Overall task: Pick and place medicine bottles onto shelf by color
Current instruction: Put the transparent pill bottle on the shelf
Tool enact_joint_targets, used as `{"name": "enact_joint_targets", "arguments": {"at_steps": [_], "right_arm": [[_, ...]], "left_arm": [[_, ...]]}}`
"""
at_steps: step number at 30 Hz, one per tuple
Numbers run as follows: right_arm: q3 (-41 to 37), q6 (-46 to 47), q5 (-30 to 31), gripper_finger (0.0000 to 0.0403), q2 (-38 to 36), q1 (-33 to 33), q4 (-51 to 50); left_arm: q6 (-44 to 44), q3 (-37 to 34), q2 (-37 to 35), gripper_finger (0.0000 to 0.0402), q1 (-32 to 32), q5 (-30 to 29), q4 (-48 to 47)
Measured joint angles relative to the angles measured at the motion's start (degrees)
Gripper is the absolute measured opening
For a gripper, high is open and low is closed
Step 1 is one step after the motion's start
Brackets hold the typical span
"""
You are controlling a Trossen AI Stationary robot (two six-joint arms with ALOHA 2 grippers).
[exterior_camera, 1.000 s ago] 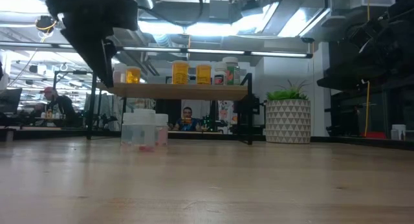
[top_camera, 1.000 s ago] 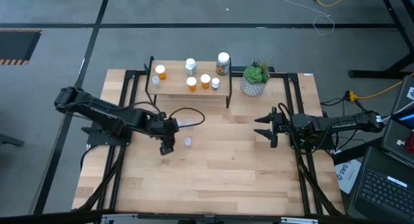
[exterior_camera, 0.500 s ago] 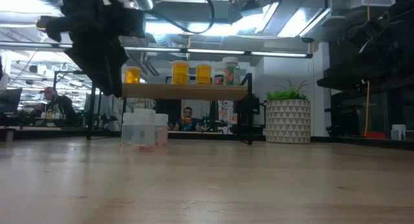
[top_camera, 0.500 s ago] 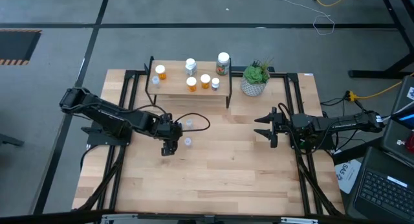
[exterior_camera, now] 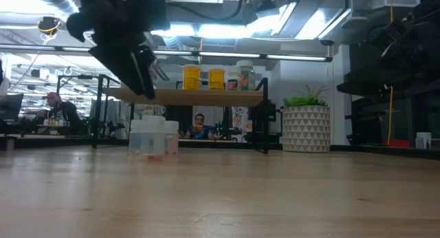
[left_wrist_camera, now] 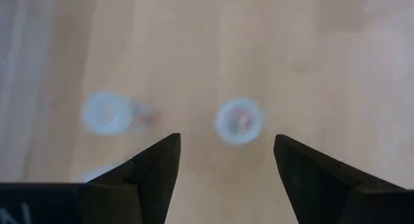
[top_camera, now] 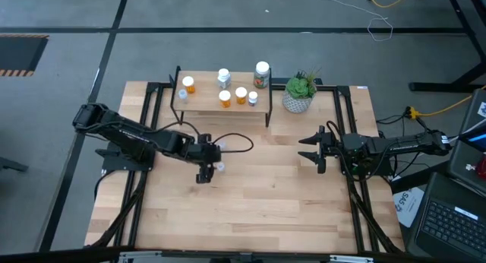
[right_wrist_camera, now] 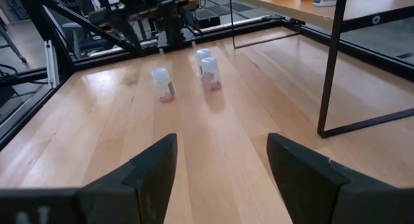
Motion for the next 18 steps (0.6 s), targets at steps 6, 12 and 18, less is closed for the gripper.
{"name": "enact_joint_targets", "arguments": {"at_steps": [6, 12, 18], "right_arm": [[0.0, 0.0, 0.0, 0.0241, 0.0, 0.0, 0.1], [0.0, 0.0, 0.0, 0.0241, 0.0, 0.0, -0.2], [0.0, 0.0, 0.0, 0.0241, 0.0, 0.0, -0.3]], "left_arm": [[-1.2, 0.0, 1.9, 0.0245, -1.0, 2.0, 0.7], [0.8, 0.0, 5.1, 0.0245, -1.2, 2.2, 3.8], [2.2, 0.0, 6.8, 0.0245, -1.1, 2.1, 6.2]]}}
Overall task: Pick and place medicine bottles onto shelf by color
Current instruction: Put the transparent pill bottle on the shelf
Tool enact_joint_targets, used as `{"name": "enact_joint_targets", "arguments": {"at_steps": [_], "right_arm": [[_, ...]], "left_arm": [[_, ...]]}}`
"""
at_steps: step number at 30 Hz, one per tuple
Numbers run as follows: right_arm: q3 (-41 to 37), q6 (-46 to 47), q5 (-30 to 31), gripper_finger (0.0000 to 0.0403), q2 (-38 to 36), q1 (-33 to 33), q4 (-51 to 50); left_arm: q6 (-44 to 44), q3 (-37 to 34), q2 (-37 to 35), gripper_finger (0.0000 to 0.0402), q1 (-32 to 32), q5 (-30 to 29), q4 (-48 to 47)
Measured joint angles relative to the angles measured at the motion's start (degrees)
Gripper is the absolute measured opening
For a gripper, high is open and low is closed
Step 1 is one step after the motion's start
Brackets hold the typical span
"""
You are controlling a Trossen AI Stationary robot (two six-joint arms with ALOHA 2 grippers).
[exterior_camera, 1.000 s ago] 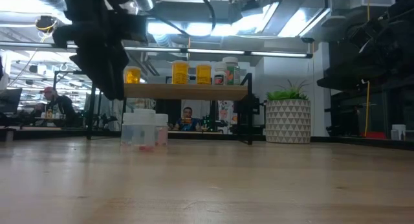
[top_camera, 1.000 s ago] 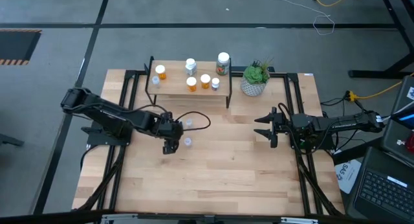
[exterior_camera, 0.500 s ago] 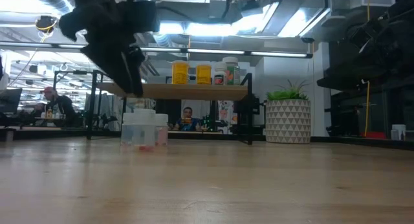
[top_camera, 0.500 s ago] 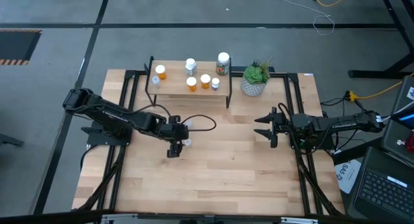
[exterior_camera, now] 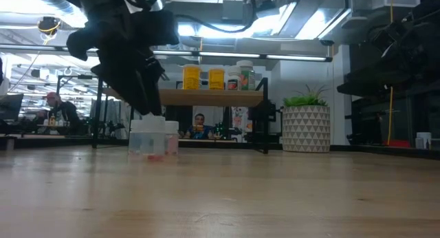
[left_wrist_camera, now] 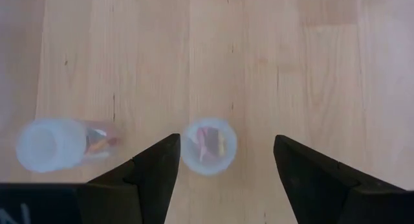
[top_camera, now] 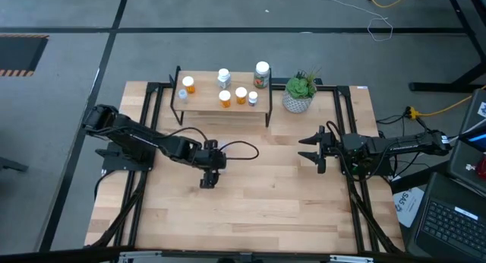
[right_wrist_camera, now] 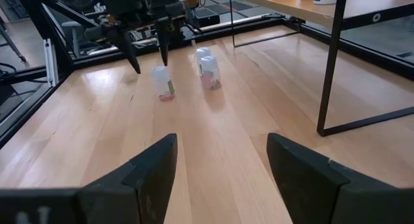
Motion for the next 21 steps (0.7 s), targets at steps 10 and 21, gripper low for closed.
{"name": "enact_joint_targets", "arguments": {"at_steps": [10, 21], "right_arm": [[0.0, 0.0, 0.0, 0.0241, 0.0, 0.0, 0.0], [0.0, 0.0, 0.0, 0.0241, 0.0, 0.0, 0.0]], "left_arm": [[1.9, 0.0, 4.6, 0.0245, 0.6, -1.1, 0.9], [1.9, 0.0, 4.7, 0.0231, 0.6, -1.2, 2.7]]}}
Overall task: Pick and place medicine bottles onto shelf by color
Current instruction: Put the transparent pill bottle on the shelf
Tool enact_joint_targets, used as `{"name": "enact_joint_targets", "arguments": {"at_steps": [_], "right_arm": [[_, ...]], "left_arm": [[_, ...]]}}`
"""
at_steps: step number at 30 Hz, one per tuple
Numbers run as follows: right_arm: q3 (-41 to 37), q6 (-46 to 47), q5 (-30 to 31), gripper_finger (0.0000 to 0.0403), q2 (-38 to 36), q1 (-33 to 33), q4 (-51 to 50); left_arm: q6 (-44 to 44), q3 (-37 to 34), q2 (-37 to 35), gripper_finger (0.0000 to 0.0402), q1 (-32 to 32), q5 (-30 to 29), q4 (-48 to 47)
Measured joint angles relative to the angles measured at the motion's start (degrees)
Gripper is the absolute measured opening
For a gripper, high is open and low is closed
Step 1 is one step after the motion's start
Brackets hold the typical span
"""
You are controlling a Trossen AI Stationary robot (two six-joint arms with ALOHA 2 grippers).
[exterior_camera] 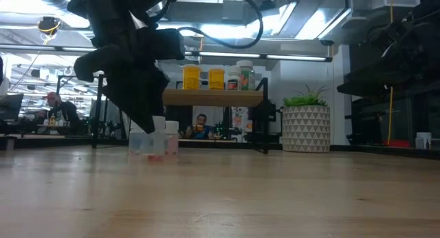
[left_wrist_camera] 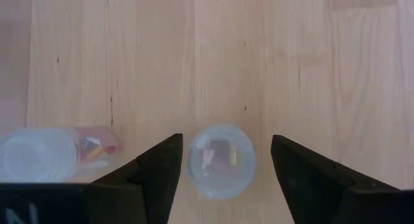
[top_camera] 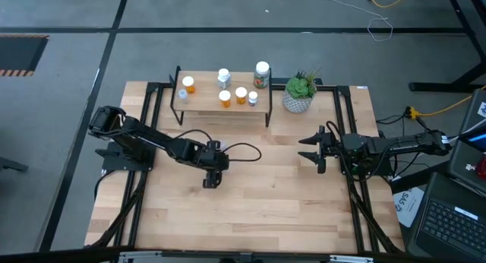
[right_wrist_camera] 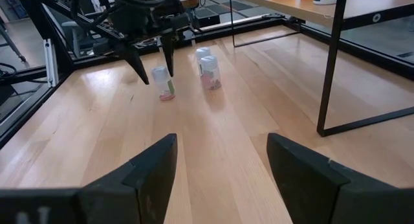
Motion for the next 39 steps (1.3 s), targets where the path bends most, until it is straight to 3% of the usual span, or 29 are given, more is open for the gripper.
{"name": "enact_joint_targets", "arguments": {"at_steps": [14, 18, 24, 27, 30, 39], "right_arm": [[0.0, 0.0, 0.0, 0.0241, 0.0, 0.0, 0.0], [0.0, 0.0, 0.0, 0.0241, 0.0, 0.0, 0.0], [0.0, 0.0, 0.0, 0.0241, 0.0, 0.0, -0.3], [0.0, 0.0, -0.1, 0.0241, 0.1, 0.0, -0.3], [0.0, 0.0, -0.3, 0.0241, 0.0, 0.0, -0.4], [0.0, 0.0, -0.5, 0.0241, 0.0, 0.0, -0.7]], "left_arm": [[-0.6, 1.1, -0.4, 0.0139, 0.3, 0.0, -1.2], [0.7, 5.9, -3.6, 0.0132, 0.6, 0.0, -6.6], [2.4, 15.2, -10.5, 0.0132, 3.1, -3.9, -22.9], [4.4, 18.8, -14.5, 0.0132, 6.0, -7.2, -30.4], [6.7, 20.4, -19.2, 0.0132, 10.3, -8.9, -32.1], [15.5, 20.6, -25.5, 0.0132, 28.0, -9.0, -28.2]]}}
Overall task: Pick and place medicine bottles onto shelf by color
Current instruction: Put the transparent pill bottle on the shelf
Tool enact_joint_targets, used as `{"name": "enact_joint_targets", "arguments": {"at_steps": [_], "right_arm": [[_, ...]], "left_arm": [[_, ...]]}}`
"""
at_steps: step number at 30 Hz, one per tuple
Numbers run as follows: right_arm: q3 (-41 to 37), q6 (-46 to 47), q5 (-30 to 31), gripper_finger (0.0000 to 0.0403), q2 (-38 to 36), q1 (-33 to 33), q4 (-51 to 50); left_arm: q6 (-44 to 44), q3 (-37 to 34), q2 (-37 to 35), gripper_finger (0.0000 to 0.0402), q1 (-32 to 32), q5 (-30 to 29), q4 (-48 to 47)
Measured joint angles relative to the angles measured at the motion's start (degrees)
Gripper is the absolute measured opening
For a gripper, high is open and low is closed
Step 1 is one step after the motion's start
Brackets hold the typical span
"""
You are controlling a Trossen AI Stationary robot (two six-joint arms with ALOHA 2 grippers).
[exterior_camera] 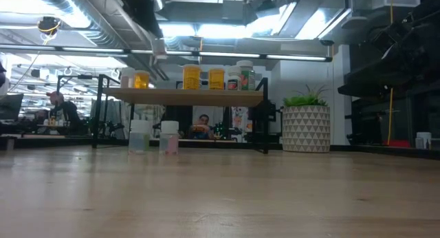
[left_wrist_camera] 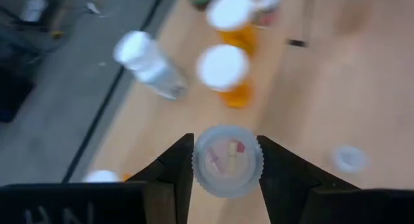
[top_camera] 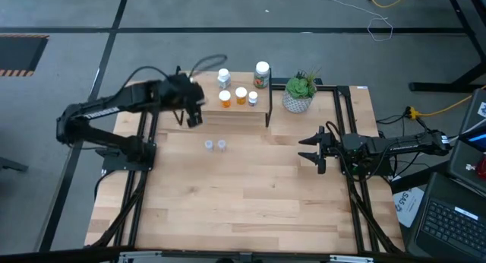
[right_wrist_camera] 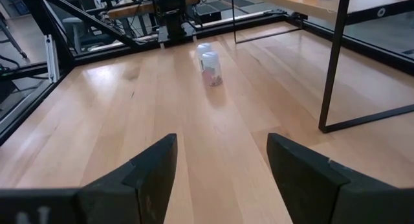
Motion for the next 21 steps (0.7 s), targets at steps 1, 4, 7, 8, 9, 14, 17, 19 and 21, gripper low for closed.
{"name": "enact_joint_targets", "arguments": {"at_steps": [1, 4, 7, 8, 9, 14, 17, 19, 21], "right_arm": [[0.0, 0.0, 0.0, 0.0241, 0.0, 0.0, 0.0], [0.0, 0.0, 0.0, 0.0241, 0.0, 0.0, 0.0], [0.0, 0.0, 0.0, 0.0241, 0.0, 0.0, 0.0], [0.0, 0.0, 0.0, 0.0241, 0.0, 0.0, 0.0], [0.0, 0.0, 0.0, 0.0241, 0.0, 0.0, 0.0], [0.0, 0.0, 0.0, 0.0241, 0.0, 0.0, 0.0], [0.0, 0.0, 0.0, 0.0241, 0.0, 0.0, 0.0], [0.0, 0.0, 0.0, 0.0241, 0.0, 0.0, 0.0], [0.0, 0.0, 0.0, 0.0241, 0.0, 0.0, 0.0]], "left_arm": [[1.1, 0.0, 0.0, 0.0132, 1.9, 0.1, 1.0], [4.8, 0.0, 0.3, 0.0132, 7.8, 1.8, 4.0], [6.4, 0.0, 2.0, 0.0131, 13.7, 5.6, 6.6], [6.4, -0.1, 2.6, 0.0131, 15.7, 6.5, 7.5], [6.4, -0.1, 3.2, 0.0131, 17.7, 7.0, 8.6], [4.1, 0.0, 7.5, 0.0131, 26.2, 11.9, 12.7], [2.1, 1.2, 10.7, 0.0131, 29.1, 15.4, 12.9], [1.6, 2.0, 12.7, 0.0131, 30.2, 16.8, 12.7], [1.4, 3.2, 14.5, 0.0131, 30.7, 18.0, 12.6]]}}
